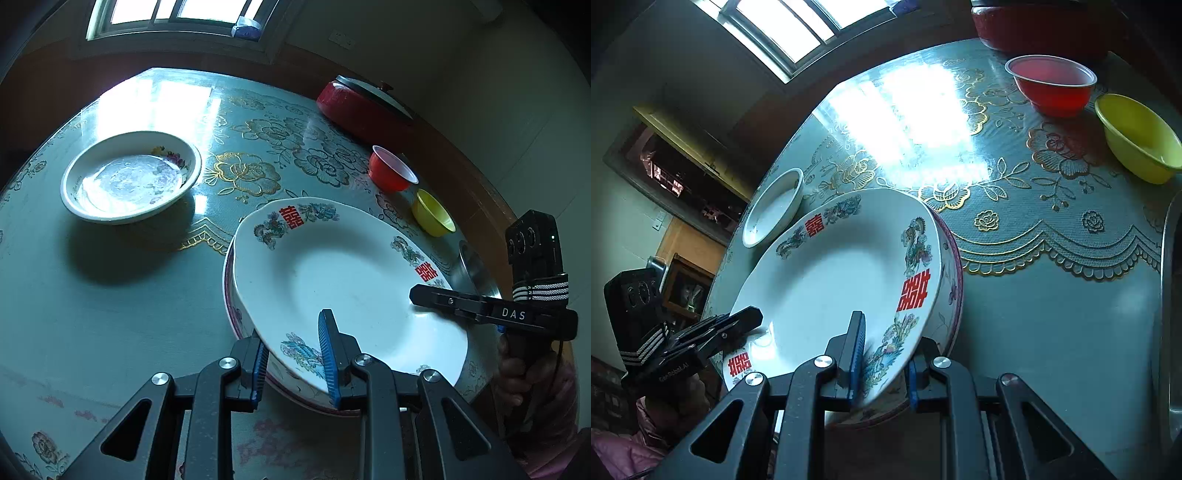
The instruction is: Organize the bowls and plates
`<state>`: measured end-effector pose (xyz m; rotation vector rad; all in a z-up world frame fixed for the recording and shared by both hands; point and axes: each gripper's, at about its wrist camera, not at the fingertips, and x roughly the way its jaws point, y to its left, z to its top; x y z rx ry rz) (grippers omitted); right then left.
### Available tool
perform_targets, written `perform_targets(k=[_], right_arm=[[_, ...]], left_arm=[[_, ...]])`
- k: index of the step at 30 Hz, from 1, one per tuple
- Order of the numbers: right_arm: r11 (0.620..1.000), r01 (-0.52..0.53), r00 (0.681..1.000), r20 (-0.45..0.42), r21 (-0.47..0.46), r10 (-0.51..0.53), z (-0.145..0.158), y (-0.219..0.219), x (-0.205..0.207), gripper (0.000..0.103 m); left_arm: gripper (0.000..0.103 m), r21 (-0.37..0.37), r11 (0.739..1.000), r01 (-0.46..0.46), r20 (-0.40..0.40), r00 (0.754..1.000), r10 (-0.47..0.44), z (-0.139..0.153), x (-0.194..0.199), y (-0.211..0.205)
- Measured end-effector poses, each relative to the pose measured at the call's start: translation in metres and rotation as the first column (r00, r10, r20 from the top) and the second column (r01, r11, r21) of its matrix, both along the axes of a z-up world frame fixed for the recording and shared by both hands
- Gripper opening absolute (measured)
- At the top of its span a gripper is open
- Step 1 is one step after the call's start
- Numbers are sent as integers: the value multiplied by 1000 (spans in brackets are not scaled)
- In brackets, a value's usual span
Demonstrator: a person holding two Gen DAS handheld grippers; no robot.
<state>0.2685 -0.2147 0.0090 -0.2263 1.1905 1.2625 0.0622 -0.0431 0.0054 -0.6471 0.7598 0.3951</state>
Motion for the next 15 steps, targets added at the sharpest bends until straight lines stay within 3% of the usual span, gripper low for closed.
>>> perform_targets(k=[15], right_arm=[[997,-15,989,145,-73,25,-5,15,-14,26]], left_arm=[[27,12,1000,-3,-24,1000,4,-6,0,-3]])
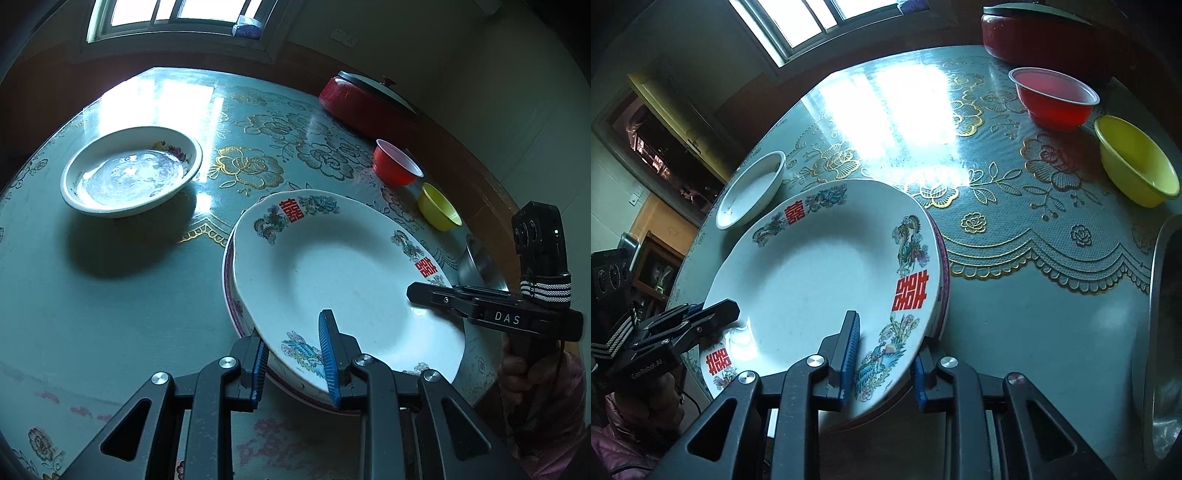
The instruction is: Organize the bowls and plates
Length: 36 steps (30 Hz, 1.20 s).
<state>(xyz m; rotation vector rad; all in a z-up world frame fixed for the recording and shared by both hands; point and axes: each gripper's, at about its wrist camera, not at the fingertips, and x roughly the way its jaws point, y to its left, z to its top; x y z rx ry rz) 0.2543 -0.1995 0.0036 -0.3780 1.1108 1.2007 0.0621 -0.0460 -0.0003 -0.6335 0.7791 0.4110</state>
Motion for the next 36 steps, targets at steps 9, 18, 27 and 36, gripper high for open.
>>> perform_targets(k=[9,18,27,36], right_arm=[[1000,-20,999,31,-16,21,0,5,-1,28],[1000,-7,999,38,-9,8,7,1,6,26],[1000,-27,995,99,-11,28,14,-3,2,26],[1000,-21,978,206,-2,21,27,3,3,26]], left_arm=[[28,16,1000,16,-9,1000,-16,5,-3,-2],[29,34,999,24,-18,1000,-24,8,-2,-7],[31,22,999,47,-13,999,-47,9,-5,-11],[32,39,997,61,-34,998,-60,7,-2,-17]])
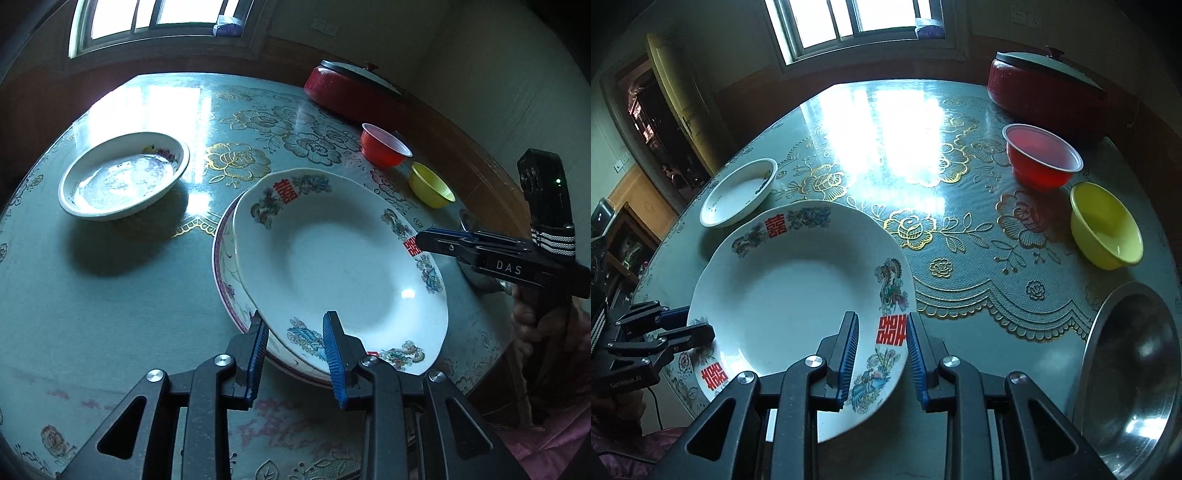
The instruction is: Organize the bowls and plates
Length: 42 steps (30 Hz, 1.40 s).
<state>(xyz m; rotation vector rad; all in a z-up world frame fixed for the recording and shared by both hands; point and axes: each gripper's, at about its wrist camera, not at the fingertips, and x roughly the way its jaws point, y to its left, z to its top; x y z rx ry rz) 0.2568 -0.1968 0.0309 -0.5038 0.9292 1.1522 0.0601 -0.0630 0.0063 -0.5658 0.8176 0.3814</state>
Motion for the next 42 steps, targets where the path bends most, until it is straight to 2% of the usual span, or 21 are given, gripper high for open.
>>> perform_targets(k=[5,9,10,11,17,25,28,42], right_arm=[[999,47,999,27,-14,-47,-6,3,7,26],[997,71,997,-7,-19,-72,-12,0,16,26],[997,70,997,-21,-16,-70,-14,0,18,25],[998,60,997,-40,-13,-60,-15,0,18,20],[999,33,999,0,-13,-33,-15,3,4,20],[999,46,999,10,-15,-46,-16,5,3,21],[998,51,998,25,-20,-51,-15,7,1,22],[996,94,994,49,-1,-94,-17,6,-3,24]], left_arm=[[28,-19,1000,-13,10,1000,13,1,-5,3],[27,-5,999,-40,4,999,40,2,-12,6],[27,-9,999,-50,6,999,50,2,-15,8],[27,-12,998,-62,6,998,62,2,-17,10],[26,-12,995,-99,10,995,99,2,-21,14],[23,5,998,-59,11,998,59,1,-13,7],[21,42,997,-69,-9,998,69,1,-9,7],[20,69,995,-69,-20,997,71,0,-5,11]])
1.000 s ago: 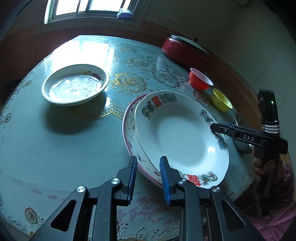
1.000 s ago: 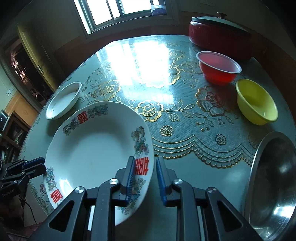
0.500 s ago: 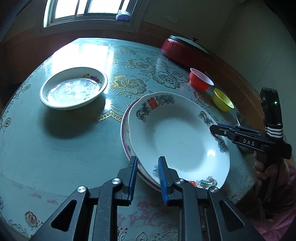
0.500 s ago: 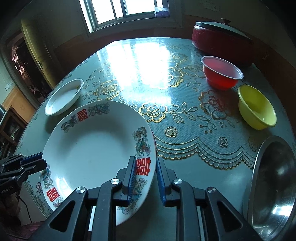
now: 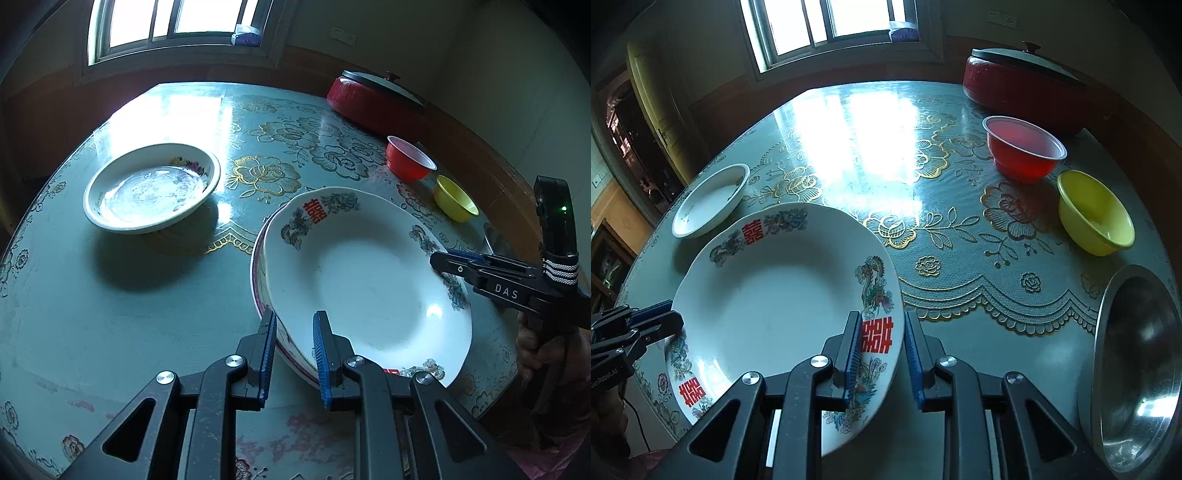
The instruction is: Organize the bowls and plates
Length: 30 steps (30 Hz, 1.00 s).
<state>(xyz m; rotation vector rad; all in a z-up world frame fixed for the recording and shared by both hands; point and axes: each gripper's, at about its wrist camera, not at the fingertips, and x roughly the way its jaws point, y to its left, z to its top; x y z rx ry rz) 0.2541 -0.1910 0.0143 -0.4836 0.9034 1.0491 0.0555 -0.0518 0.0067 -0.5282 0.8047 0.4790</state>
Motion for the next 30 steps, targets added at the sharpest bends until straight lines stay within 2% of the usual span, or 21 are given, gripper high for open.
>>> perform_targets(k=[4,8,15,19,23,30], right_arm=[[998,51,996,-74,30,-48,3,-6,8,24],[996,79,994,-76,36,-76,6,-13,11,24],[989,144,982,-132,41,-137,0,-23,8,24],[982,181,973,-155,51,-172,0,-31,3,24],[975,215,961,-191,55,-201,-4,-37,-3,24],[956,281,954,-136,82,-268,-6,-36,-19,22]], left_arm=[[20,10,1000,-2,-1,1000,2,2,-2,1],[22,4,1000,2,6,1000,-3,2,-5,5],[24,5,999,41,12,999,-41,2,-5,9],[29,-5,998,70,18,997,-70,0,-5,13],[31,-23,994,107,30,994,-106,-2,-4,18],[35,-28,986,166,51,985,-164,-6,0,23]])
